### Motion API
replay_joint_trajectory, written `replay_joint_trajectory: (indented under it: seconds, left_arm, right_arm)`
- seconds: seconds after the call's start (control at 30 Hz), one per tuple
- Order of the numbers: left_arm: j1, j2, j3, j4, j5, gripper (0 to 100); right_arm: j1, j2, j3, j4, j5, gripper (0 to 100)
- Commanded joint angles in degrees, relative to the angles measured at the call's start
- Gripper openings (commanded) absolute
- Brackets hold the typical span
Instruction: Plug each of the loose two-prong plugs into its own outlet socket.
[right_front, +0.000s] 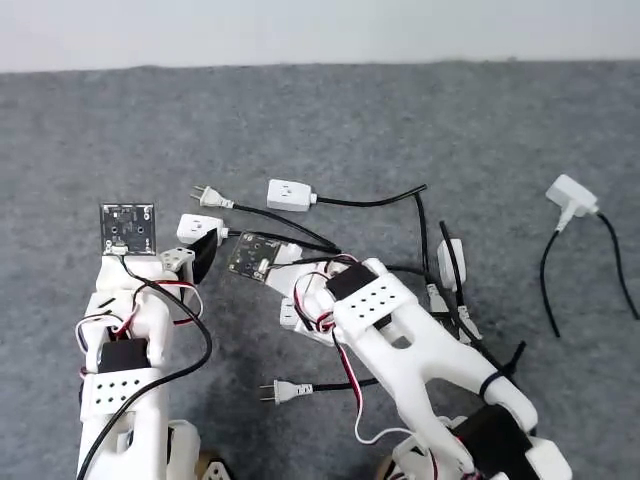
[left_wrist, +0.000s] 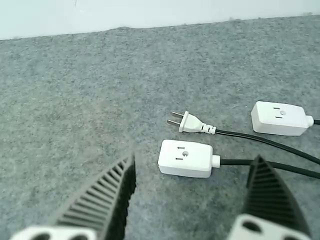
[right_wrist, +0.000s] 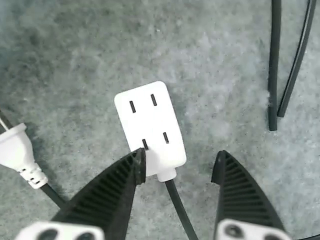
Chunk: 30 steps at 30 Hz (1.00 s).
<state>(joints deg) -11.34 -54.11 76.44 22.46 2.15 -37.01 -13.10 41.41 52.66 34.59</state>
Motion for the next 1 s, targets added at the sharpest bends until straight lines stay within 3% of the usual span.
replay_joint_trajectory:
  seconds: [0.0, 0.43, 0.6, 0.97]
  left_arm:
    - [0.1, -1.5, -0.7, -1.8, 0.1, 35]
    - [-3.4, -1.5, -1.6, -1.7, 1.9, 35]
    - [-3.7, -1.5, -1.6, -1.7, 2.5, 35]
    - [-3.7, -1.5, -1.6, -1.7, 2.5, 35]
  right_arm:
    - [-1.7, -0.8, -3.3, 2.9, 0.2, 21.3]
    - [-16.3, -0.8, -1.1, 9.5, -5.1, 21.2]
    - [-19.0, -0.8, 0.3, 10.3, -9.8, 21.2]
    - [-24.2, -0.7, 4.1, 10.1, -10.0, 21.2]
